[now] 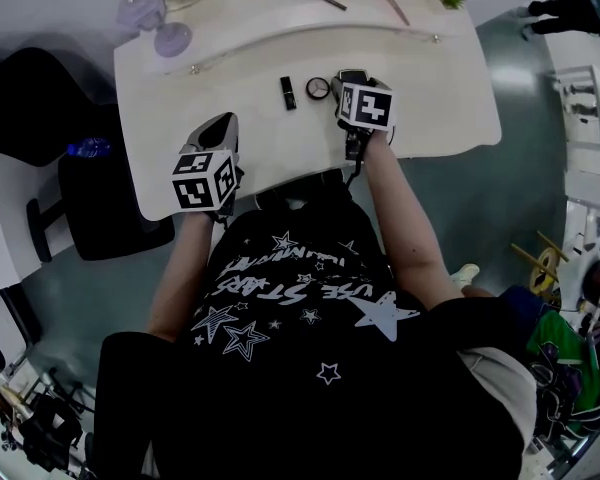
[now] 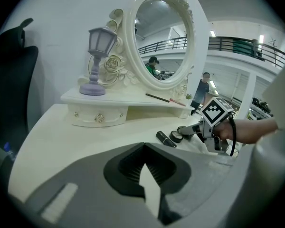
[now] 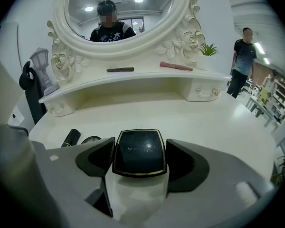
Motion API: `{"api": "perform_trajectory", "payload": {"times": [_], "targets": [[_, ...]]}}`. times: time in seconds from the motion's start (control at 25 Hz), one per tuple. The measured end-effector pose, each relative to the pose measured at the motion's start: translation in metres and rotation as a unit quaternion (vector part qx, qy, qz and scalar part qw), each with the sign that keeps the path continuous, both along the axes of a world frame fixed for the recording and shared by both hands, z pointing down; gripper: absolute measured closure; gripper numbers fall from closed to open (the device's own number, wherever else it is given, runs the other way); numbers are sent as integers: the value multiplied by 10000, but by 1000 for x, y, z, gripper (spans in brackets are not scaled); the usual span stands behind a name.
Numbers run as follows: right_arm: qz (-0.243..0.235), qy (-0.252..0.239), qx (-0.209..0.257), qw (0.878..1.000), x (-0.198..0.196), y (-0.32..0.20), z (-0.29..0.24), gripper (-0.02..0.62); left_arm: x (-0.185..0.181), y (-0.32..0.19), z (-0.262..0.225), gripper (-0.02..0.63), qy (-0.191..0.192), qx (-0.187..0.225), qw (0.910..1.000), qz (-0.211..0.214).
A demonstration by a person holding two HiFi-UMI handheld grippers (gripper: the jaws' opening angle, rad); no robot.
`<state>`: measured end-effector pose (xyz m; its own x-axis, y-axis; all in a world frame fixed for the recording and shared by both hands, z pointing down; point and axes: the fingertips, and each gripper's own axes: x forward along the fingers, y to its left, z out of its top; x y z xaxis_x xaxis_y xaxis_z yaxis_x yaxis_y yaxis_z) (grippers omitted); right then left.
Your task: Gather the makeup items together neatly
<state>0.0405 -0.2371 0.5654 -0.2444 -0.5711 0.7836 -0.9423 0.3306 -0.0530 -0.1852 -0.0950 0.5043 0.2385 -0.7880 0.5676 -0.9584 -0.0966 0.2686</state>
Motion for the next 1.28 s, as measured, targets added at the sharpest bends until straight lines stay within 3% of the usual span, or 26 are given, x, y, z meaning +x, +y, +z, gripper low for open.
{"api": "perform_trajectory", "payload": {"times": [0.56,0.88,1.04,1.28], "targets": [[-12,182,-114,9998,1,1,5,229,-3,-2,5,606,74,-22,10000,63],[-108,70,288,9995,4,-5,-32,198,1,-7,1,606,105,65,9999,107],[-375,-102,554,9977,-8,-20,-60,187,-5,-16,-7,606,57,142,9999,-39],[-1183,-342,905,9882,-40,-57,-97,190,-12,-31,-18,606,-8,204,9983,-537]]}}
